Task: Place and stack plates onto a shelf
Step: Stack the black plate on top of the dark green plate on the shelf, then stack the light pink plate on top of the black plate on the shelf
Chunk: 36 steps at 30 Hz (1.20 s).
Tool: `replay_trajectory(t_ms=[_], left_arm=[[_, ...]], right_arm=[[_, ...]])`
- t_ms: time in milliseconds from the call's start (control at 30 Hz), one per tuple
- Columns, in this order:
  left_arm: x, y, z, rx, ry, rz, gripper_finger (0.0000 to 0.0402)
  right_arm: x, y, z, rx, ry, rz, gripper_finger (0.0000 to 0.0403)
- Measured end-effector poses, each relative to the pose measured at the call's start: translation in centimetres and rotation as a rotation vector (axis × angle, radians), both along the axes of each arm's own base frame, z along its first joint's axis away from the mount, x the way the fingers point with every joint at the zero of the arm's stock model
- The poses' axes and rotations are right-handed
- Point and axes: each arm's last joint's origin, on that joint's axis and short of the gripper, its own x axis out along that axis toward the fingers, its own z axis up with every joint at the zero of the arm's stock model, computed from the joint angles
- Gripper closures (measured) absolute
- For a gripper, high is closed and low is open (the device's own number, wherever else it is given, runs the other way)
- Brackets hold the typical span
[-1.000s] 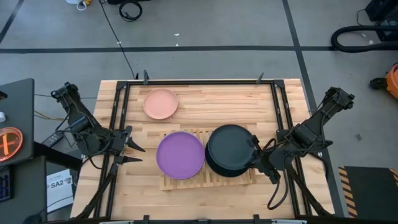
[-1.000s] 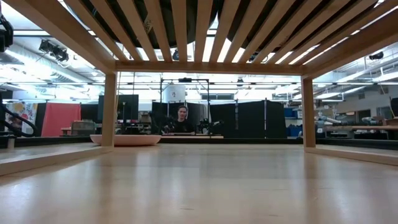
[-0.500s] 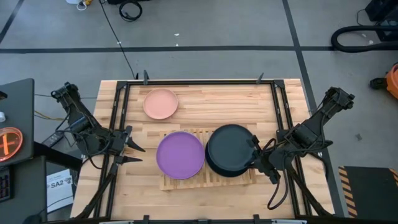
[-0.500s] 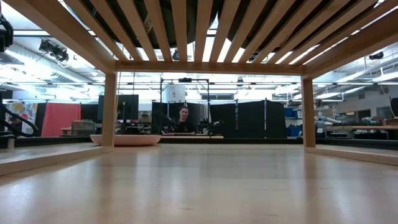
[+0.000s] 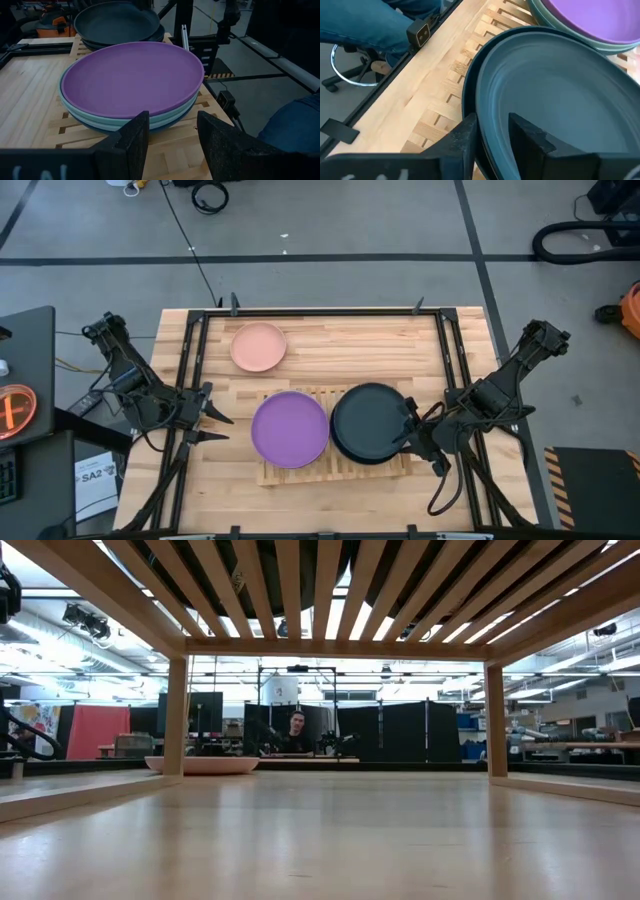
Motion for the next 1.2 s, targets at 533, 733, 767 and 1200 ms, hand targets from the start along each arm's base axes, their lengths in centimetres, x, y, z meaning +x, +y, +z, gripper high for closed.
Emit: replay_trajectory(t_ms=[533,733,767,1200], left_arm=[[0.0,0.0,0.0,0.0,0.0,0.0,0.023],[0.0,0.0,0.0,0.0,0.0,0.0,0.023],[0.0,0.0,0.0,0.0,0.0,0.0,0.023],[0.0,0.0,0.0,0.0,0.0,0.0,0.023]], right_arm=[[0.7,0.4,0.8,0.083,-0.088,-0.015,0.0257],[0.8,0.4,1.0,0.087,-0.116,-0.012,0.0257],[0.8,0.4,1.0,0.086,-0.116,-0.012,0.0257],[0.8,0.4,1.0,0.084,-0.116,-0.01,0.0257]])
